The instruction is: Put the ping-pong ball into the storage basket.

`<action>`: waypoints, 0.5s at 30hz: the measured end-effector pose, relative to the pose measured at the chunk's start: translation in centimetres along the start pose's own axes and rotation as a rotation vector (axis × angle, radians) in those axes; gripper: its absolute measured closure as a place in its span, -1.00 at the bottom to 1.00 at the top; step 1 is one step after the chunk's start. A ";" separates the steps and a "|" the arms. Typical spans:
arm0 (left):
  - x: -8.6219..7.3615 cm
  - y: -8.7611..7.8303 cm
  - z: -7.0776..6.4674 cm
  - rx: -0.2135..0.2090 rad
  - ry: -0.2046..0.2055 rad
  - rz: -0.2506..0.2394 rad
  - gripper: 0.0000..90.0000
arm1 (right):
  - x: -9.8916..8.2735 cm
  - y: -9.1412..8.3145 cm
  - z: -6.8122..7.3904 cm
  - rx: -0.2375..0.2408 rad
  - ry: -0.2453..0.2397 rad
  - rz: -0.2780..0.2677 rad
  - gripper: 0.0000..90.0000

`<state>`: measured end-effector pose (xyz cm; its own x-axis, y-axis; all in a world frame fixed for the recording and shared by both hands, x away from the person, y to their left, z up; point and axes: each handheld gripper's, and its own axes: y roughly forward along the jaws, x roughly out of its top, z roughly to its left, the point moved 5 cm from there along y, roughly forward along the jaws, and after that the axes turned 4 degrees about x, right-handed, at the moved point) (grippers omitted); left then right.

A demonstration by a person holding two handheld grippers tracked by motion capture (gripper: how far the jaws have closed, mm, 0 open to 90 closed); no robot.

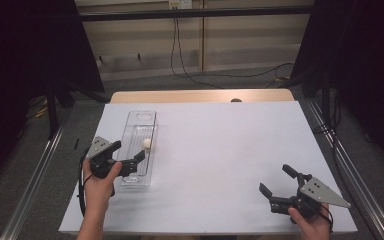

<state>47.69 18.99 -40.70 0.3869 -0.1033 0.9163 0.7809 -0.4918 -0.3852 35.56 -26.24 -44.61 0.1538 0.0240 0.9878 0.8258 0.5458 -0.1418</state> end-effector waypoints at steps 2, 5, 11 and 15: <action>-0.1 -0.1 -0.1 -0.006 -0.002 -0.004 -0.94 | 0.0 0.0 0.0 -0.002 -0.003 -0.004 -0.95; -0.4 -0.2 -0.3 -0.010 -0.004 -0.011 -0.94 | 0.0 0.0 0.0 -0.001 -0.001 -0.003 -0.95; -0.7 -0.3 -0.7 -0.024 0.001 -0.016 -0.93 | 0.1 0.0 0.0 0.001 -0.003 -0.006 -0.95; -0.8 -0.3 -1.0 -0.031 0.007 -0.034 -0.93 | 0.1 0.0 0.0 0.006 -0.011 -0.004 -0.95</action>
<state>46.67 18.31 -41.23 0.3566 -0.0924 0.9297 0.7781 -0.5215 -0.3502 35.52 -26.22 -44.52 0.1444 0.0307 0.9890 0.8231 0.5510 -0.1373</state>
